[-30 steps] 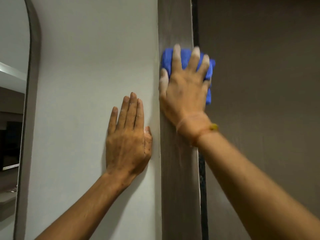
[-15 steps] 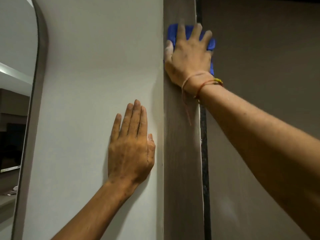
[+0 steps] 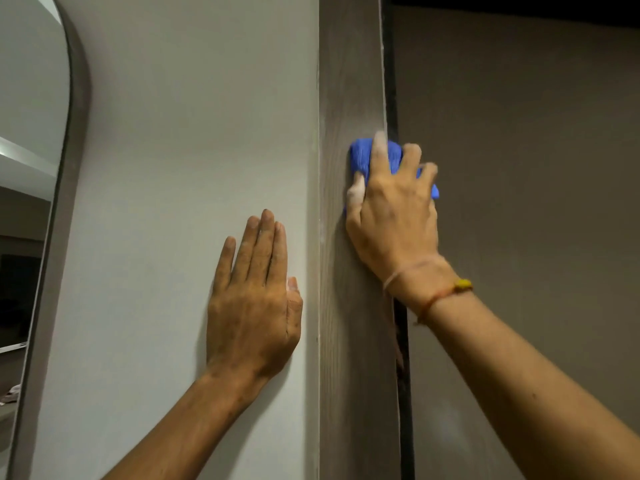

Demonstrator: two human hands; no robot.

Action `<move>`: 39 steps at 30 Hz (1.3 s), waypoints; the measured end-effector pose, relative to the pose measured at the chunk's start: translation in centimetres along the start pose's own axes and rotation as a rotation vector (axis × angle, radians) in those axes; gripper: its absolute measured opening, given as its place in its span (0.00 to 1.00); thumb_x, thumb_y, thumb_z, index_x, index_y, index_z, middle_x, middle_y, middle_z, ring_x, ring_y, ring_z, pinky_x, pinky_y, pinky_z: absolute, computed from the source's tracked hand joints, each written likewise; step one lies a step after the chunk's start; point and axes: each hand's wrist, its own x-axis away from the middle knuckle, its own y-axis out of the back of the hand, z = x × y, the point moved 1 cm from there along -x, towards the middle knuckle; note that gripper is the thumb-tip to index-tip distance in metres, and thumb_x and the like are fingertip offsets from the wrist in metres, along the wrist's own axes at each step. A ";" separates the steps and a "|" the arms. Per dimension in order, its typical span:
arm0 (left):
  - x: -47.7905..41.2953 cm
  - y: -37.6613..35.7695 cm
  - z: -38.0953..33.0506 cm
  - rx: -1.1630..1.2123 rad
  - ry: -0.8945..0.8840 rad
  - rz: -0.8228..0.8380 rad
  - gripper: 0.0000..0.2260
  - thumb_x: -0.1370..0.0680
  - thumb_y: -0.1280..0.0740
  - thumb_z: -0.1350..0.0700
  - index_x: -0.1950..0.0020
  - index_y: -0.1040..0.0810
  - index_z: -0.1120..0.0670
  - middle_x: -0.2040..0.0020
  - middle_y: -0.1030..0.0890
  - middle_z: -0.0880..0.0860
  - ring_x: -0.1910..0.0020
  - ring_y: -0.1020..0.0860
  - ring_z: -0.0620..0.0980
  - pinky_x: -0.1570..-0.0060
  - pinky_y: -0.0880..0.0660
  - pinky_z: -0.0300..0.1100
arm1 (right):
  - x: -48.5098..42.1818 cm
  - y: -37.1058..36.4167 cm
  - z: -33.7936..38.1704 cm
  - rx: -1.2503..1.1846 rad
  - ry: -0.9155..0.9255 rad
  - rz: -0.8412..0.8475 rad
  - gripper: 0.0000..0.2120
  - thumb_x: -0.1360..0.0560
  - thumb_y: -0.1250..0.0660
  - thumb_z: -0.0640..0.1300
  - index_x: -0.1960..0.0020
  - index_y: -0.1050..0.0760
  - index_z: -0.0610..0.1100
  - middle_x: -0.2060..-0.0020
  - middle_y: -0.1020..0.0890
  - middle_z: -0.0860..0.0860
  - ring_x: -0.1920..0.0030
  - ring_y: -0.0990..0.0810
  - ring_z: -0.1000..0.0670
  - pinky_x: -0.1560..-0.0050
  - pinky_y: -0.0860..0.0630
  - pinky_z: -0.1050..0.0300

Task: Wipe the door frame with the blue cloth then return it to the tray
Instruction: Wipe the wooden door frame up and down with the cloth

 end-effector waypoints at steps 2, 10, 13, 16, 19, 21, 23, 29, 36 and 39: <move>0.0 0.0 0.0 -0.009 -0.002 0.005 0.26 0.23 0.51 0.53 0.26 0.45 0.62 0.24 0.43 0.61 0.25 0.46 0.57 0.27 0.44 0.55 | -3.4 0.4 0.5 0.002 -0.027 0.008 0.27 0.21 0.46 0.49 0.25 0.47 0.42 0.34 0.37 0.37 0.37 0.35 0.35 0.44 0.28 0.40; -0.1 0.2 -0.1 -0.003 0.005 0.018 0.26 0.23 0.51 0.53 0.26 0.45 0.62 0.25 0.42 0.62 0.25 0.45 0.58 0.27 0.44 0.56 | 3.9 -0.4 1.2 -0.021 -0.056 0.100 0.29 0.21 0.49 0.54 0.24 0.54 0.46 0.25 0.47 0.38 0.27 0.47 0.34 0.33 0.40 0.30; -0.1 0.2 -0.2 -0.005 0.005 0.014 0.26 0.23 0.51 0.53 0.26 0.44 0.63 0.25 0.42 0.62 0.25 0.45 0.58 0.27 0.45 0.56 | 2.8 -0.9 1.3 0.006 -0.027 0.098 0.31 0.21 0.50 0.56 0.24 0.55 0.45 0.24 0.52 0.38 0.25 0.54 0.33 0.32 0.59 0.26; -0.1 0.2 -0.2 -0.002 0.008 0.014 0.26 0.22 0.51 0.53 0.26 0.44 0.62 0.25 0.42 0.61 0.25 0.46 0.57 0.27 0.45 0.56 | -2.3 -0.8 1.9 0.022 0.010 0.050 0.31 0.21 0.51 0.57 0.24 0.55 0.44 0.23 0.52 0.39 0.26 0.54 0.32 0.30 0.58 0.26; -0.1 0.1 -0.2 0.000 0.010 0.018 0.26 0.22 0.51 0.52 0.26 0.45 0.61 0.24 0.43 0.60 0.25 0.46 0.57 0.26 0.45 0.55 | -7.1 -0.3 2.7 0.020 -0.013 0.043 0.30 0.20 0.52 0.57 0.24 0.53 0.44 0.24 0.50 0.39 0.26 0.52 0.32 0.30 0.54 0.26; 0.0 0.1 -0.1 -0.004 0.014 0.011 0.27 0.23 0.51 0.52 0.26 0.45 0.61 0.24 0.43 0.60 0.25 0.46 0.57 0.27 0.44 0.56 | -7.9 -0.4 3.1 0.007 -0.013 0.031 0.29 0.20 0.52 0.56 0.24 0.53 0.44 0.24 0.48 0.40 0.26 0.51 0.32 0.30 0.48 0.27; 0.0 0.0 -0.1 -0.007 0.011 0.007 0.26 0.23 0.51 0.52 0.26 0.45 0.61 0.24 0.42 0.60 0.25 0.46 0.57 0.27 0.44 0.56 | -6.3 -0.7 3.0 -0.012 -0.005 0.013 0.29 0.20 0.51 0.55 0.24 0.52 0.44 0.24 0.46 0.40 0.26 0.50 0.33 0.33 0.40 0.29; -0.2 0.0 -0.1 0.003 0.008 -0.003 0.26 0.23 0.50 0.53 0.26 0.44 0.63 0.25 0.41 0.62 0.25 0.44 0.58 0.28 0.42 0.57 | 4.4 -1.1 1.9 -0.017 0.044 0.083 0.29 0.21 0.51 0.55 0.24 0.52 0.45 0.24 0.47 0.39 0.26 0.51 0.34 0.34 0.38 0.29; -0.2 0.0 -0.2 -0.011 0.011 0.006 0.26 0.23 0.51 0.53 0.26 0.45 0.62 0.25 0.42 0.61 0.25 0.45 0.58 0.27 0.42 0.57 | -3.5 -0.8 2.9 0.046 0.111 0.065 0.29 0.21 0.50 0.56 0.24 0.51 0.45 0.26 0.45 0.38 0.27 0.50 0.32 0.34 0.41 0.26; -0.1 0.0 -0.3 -0.009 0.014 0.005 0.26 0.23 0.51 0.53 0.26 0.45 0.62 0.25 0.42 0.61 0.25 0.45 0.58 0.27 0.43 0.57 | -7.7 -0.8 4.2 0.095 0.065 0.034 0.29 0.21 0.49 0.55 0.25 0.49 0.44 0.27 0.43 0.38 0.27 0.48 0.31 0.32 0.45 0.26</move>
